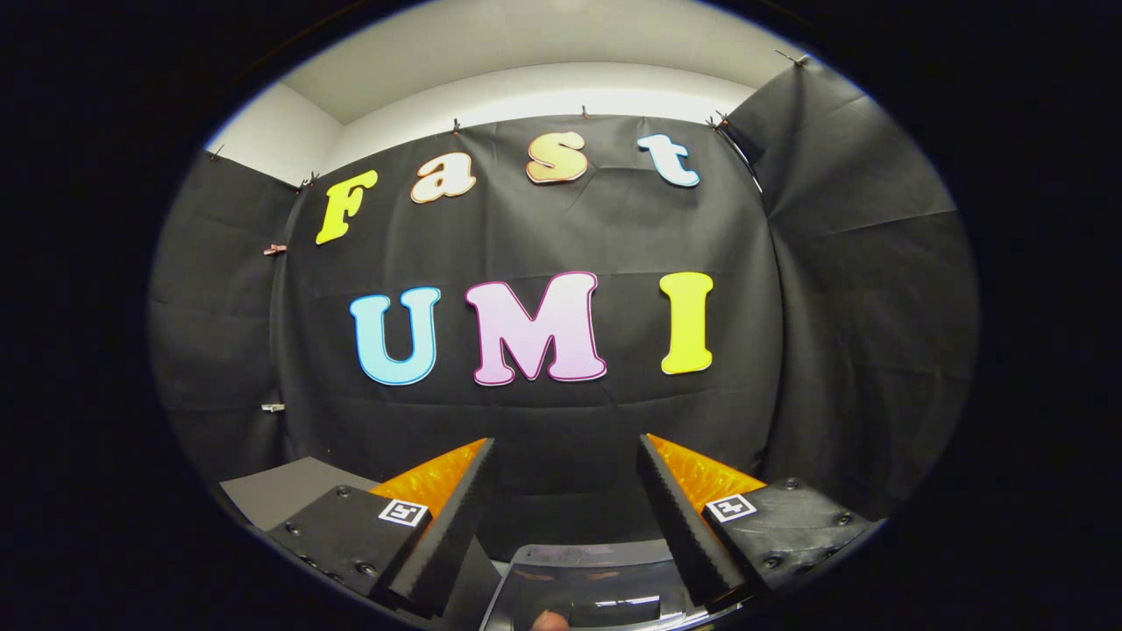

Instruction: Put the clothes into the washing machine and then close the washing machine lid.

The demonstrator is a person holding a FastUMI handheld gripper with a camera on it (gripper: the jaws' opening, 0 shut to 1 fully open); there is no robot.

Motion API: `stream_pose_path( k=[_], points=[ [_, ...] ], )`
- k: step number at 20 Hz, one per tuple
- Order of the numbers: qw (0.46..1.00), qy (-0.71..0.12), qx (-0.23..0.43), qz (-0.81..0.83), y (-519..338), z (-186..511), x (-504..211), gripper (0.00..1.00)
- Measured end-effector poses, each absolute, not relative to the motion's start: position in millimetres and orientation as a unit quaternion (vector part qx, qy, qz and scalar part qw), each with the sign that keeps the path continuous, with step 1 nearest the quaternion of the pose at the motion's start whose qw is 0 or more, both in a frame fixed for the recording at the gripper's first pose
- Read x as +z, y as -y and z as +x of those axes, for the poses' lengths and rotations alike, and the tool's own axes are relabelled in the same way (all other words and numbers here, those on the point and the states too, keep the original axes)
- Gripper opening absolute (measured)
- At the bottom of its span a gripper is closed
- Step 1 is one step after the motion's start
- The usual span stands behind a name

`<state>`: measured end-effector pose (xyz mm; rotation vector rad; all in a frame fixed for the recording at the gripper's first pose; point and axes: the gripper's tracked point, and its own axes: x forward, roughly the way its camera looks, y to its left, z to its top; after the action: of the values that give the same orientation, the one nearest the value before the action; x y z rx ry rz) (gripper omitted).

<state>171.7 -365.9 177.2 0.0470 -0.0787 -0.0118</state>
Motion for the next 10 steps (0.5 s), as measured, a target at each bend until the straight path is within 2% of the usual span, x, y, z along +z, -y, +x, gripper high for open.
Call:
stream_pose_path(
  k=[10],
  points=[
    [0.999,0.038,-0.005,0.025,365.8,174.8,176.5,0.99]
  ],
)
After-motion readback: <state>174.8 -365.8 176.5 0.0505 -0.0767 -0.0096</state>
